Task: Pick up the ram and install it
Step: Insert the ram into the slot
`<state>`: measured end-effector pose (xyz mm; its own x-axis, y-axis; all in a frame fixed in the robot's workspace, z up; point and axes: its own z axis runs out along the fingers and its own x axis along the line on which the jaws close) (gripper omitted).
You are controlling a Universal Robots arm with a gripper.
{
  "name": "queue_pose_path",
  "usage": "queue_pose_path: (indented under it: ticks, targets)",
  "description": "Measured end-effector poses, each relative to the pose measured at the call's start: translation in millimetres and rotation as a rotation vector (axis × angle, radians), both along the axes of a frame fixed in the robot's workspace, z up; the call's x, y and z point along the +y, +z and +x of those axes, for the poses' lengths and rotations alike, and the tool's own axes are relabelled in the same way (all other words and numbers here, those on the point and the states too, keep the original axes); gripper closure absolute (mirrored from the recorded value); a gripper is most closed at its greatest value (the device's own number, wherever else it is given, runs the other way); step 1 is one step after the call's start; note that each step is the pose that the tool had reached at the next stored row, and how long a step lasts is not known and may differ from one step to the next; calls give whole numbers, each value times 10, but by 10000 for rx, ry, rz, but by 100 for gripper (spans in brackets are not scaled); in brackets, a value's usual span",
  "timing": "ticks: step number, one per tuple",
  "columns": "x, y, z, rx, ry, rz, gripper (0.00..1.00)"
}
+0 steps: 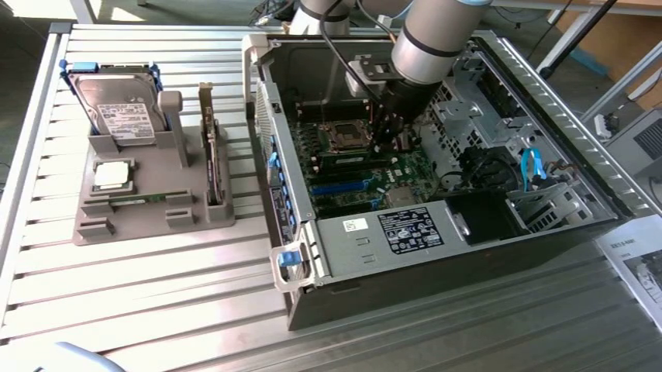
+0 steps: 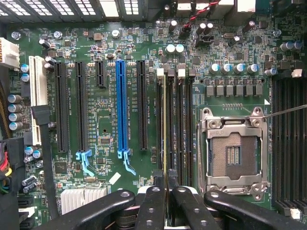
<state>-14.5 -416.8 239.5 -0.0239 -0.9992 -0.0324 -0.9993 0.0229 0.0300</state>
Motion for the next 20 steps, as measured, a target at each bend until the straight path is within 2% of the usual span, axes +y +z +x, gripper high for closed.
queue_pose_path:
  ticks: [20]
  targets:
    - [0,-3,-3,0,116,0,87]
